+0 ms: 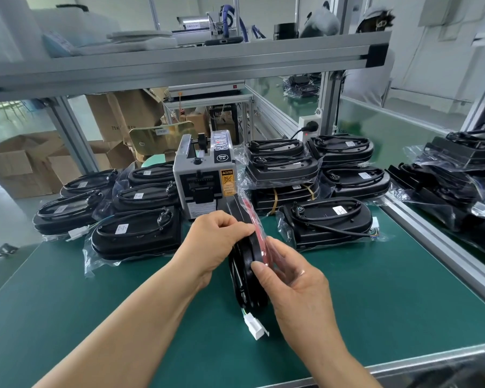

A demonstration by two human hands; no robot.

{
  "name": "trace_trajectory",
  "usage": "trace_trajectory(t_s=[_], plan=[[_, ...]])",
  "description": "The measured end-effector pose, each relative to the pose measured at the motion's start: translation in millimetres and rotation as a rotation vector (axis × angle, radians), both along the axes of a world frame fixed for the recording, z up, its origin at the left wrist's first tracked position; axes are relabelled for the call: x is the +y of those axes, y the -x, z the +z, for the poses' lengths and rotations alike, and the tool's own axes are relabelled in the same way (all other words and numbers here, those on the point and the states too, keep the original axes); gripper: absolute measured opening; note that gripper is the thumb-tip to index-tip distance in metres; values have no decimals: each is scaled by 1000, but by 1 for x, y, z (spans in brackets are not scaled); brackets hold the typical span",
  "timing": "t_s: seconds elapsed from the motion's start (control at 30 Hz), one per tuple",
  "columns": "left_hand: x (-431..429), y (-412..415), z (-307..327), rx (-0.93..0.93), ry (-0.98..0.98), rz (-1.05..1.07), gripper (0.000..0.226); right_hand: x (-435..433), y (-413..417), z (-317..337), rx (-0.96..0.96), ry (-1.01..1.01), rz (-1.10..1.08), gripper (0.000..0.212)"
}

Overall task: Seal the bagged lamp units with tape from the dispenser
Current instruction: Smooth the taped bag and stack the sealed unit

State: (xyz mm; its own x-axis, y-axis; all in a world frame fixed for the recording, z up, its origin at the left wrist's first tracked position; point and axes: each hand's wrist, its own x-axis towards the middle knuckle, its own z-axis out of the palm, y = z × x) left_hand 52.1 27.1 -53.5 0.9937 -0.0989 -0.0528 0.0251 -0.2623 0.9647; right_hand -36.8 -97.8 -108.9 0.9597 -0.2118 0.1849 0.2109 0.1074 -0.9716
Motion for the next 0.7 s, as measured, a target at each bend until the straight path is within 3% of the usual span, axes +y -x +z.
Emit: trace_trajectory(t_s=[0.27,0.7], plan=[[-1,15,-21,-55,158,-13,9,-3,2,1,-8,8,-10,37],[-4,29,-26,-19,282,-39,19,-2,2,1,-7,1,-24,35]])
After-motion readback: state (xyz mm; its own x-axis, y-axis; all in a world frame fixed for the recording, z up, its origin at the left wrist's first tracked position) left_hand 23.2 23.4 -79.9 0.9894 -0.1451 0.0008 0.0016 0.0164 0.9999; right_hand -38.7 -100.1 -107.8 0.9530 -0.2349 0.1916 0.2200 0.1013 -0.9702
